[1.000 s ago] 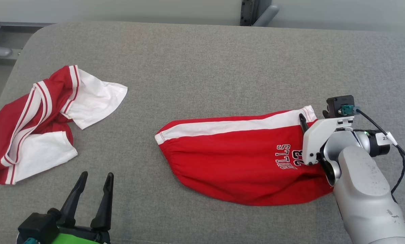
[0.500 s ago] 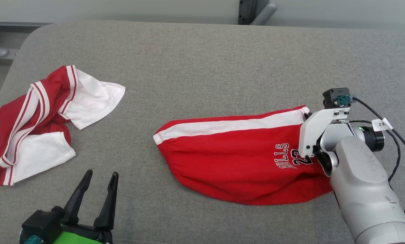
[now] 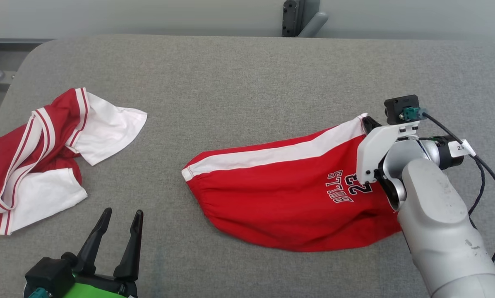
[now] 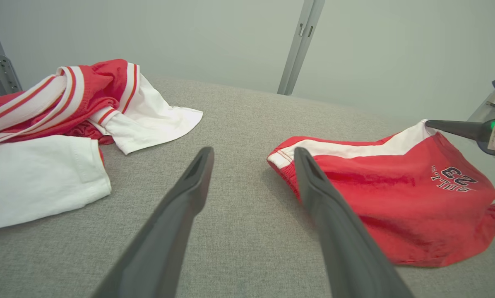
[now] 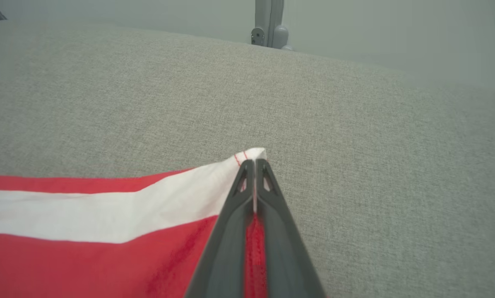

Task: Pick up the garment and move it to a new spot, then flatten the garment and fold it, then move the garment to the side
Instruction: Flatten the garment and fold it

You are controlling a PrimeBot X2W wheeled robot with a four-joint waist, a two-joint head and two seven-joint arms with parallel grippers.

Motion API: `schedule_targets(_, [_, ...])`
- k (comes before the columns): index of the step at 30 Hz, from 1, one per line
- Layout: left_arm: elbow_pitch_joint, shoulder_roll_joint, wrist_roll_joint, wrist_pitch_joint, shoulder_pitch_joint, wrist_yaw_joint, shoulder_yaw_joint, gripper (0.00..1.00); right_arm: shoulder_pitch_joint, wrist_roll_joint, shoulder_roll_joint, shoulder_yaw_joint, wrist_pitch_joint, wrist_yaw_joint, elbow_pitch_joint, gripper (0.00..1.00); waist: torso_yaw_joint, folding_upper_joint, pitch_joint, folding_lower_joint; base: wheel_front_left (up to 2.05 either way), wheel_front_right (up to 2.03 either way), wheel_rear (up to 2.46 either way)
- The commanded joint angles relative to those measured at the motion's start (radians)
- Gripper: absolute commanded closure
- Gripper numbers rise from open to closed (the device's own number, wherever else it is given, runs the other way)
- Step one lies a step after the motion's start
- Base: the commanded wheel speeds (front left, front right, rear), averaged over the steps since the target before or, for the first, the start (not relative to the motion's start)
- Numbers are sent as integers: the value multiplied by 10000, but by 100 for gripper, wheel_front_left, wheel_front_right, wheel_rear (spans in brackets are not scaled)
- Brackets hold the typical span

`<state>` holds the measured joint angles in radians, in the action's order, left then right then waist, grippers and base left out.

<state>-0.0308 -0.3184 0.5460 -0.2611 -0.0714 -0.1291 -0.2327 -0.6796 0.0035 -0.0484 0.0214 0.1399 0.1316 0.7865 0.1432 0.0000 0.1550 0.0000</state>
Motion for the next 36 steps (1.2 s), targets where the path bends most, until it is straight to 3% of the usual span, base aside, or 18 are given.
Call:
schedule_targets(1, [14, 2, 59, -29, -39, -29, 1, 0, 370, -169, -41, 6, 69, -16, -228, 100, -106, 0, -66, 0, 0, 0, 0])
schedule_targets(7, [452, -307, 1380, 458, -89, -30, -336, 0, 2462, -449, -35, 329, 1121, -16, -3685, 100, -553, 0, -69, 0, 0, 0, 0])
schedule_targets(11, [761, -513, 2456, 1420, 314, -30, -483, 0, 4119, -455, -36, 394, 2072, -16, -6230, 100, -713, 0, -46, 0, 0, 0, 0])
schedule_targets(15, [554, -584, 3231, 2668, 891, 134, -518, 0, 5141, -497, -36, 410, 2757, -16, -7634, 100, -848, 0, -44, 0, 0, 0, 0])
schedule_targets(24, [-1049, -374, 4265, 4631, 2490, 90, -1066, 0, 5899, -603, -36, 525, 3318, -16, -8586, 100, -987, 0, 31, 0, 0, 0, 0])
schedule_targets(36, [-3052, -121, 4228, 5219, 4234, 44, -1464, 0, 5728, -889, -35, 919, 3572, -16, -8899, 100, -1172, 0, 446, 0, 0, 0, 0])
